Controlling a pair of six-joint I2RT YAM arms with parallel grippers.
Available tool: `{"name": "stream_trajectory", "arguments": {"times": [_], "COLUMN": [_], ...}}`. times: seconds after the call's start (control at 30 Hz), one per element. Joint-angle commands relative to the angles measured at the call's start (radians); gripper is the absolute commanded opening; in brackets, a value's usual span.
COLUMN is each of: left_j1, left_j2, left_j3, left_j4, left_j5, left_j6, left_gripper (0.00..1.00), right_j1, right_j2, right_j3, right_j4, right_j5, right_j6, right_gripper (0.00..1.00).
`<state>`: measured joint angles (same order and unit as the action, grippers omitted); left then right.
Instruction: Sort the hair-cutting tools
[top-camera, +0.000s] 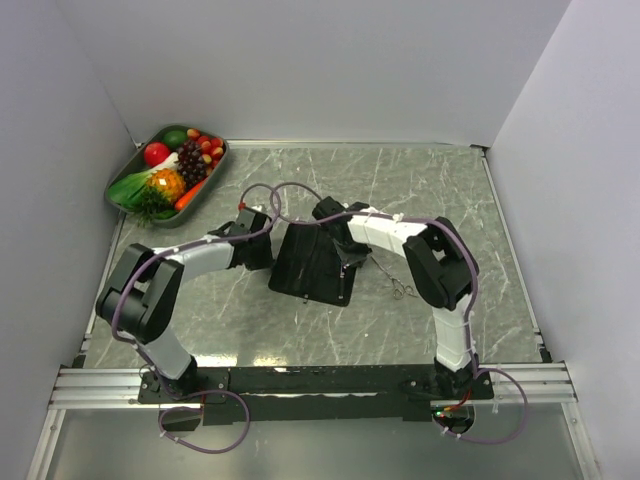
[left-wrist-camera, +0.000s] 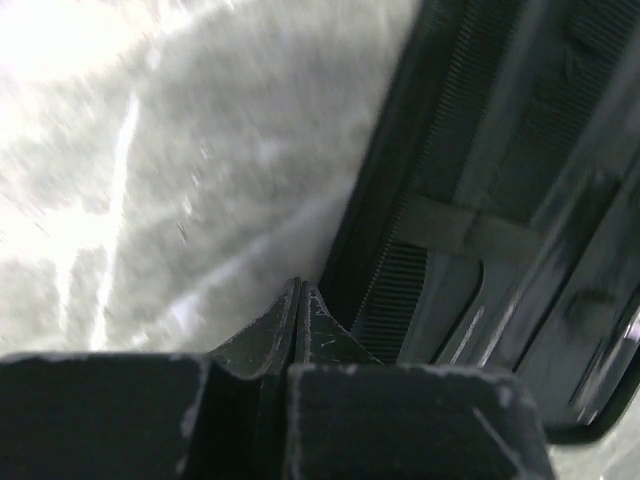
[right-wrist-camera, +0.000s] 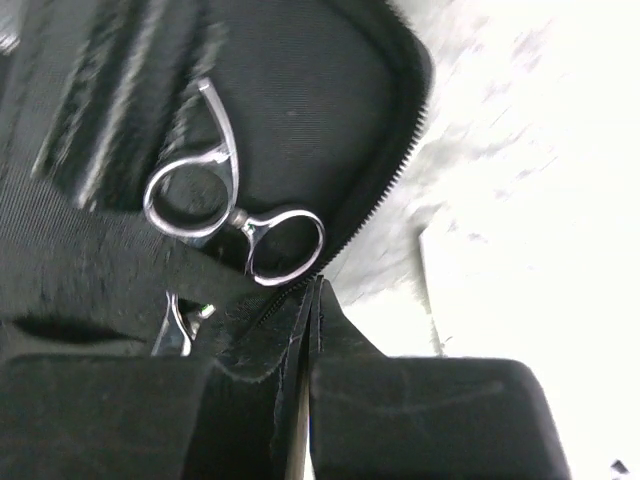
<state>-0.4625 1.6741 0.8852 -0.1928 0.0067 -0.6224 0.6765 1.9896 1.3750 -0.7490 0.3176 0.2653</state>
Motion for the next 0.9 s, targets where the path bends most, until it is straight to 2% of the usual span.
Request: {"name": "stream_trajectory", "arguments": {"times": [0.0,0.2,0.3,0.37,0.5,0.6,0.87], "left_j1": [-0.105,-0.264,-0.355,-0.376,-0.386,-0.386,-0.384], "left_j2": [0.038,0.027,0.027,0.007,-0.082,-0.187,-0.422], "left_j3": [-0.106,-0.199,-0.236,-0.270,-0.325,-0.325,-0.180], "left_j4": [-0.123,-0.019,0.015,0.023,-0.023,-0.123,-0.426], "left_j5": [0.200,0.253,0.259,0.246,0.176,0.116,-0.037], "left_j6": [-0.077,-0.198,-0.247,-0.269,-0.301,-0.310,-0.324], "left_gripper": [0.01,0.01,0.01,0.01,0.01,0.01,0.04], "right_j1": [0.012,0.017,0.018,0.024,0.031,0.031,0.012], "right_j2": [0.080,0.153,0.176,0.181,0.157,0.107,-0.038], "right_j3": [0.151,0.263,0.291,0.300,0.288,0.259,0.208], "right_j4": [0.065,0.051,0.050,0.042,0.033,0.034,-0.003], "right_j5": [-0.095,-0.270,-0.334,-0.338,-0.253,-0.184,0.055], "right_j6": [-0.012,-0.073,-0.101,-0.106,-0.100,-0.104,-0.081], "right_gripper": [0.00,0.00,0.00,0.00,0.00,0.00,0.00]}}
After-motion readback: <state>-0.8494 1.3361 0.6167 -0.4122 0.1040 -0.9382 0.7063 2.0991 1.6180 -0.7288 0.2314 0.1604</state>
